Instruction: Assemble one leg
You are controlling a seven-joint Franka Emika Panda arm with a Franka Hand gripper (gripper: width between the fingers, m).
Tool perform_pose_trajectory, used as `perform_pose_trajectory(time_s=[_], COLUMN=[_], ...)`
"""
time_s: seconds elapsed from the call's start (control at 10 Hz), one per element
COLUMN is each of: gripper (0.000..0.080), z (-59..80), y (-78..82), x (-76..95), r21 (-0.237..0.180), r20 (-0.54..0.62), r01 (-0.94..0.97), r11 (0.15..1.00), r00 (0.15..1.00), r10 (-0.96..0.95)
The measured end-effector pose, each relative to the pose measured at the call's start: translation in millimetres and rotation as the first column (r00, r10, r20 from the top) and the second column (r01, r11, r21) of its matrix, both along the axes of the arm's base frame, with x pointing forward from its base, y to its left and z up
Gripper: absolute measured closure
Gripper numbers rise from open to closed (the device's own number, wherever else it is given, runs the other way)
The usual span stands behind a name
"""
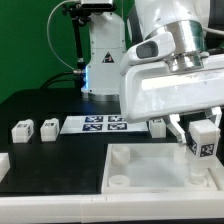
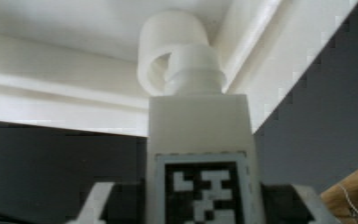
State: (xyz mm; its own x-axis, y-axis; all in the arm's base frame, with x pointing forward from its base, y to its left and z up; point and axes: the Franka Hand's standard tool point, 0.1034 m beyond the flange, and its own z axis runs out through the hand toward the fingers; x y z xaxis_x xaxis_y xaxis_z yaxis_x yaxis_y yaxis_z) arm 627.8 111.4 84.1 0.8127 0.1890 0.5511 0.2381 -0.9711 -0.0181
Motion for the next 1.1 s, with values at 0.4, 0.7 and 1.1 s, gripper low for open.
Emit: perform_pose_trajectory(time_s=[0.4,0.7,1.1], gripper=[0.0509,0.0337,0.0162], z=[-11.3,-13.1,-13.9], y=[-3.6,-3.1,-3.1], x=[-2.6,-1.9,-2.3], r21=[0.0,0.002,0.002], r20=[0.022,0.025,0.024], r01=[0.01,0.011,0.011], r11=[1.0,1.0,1.0], r00=[1.0,1.0,1.0], r10=[-0.01,-0.011,-0.011])
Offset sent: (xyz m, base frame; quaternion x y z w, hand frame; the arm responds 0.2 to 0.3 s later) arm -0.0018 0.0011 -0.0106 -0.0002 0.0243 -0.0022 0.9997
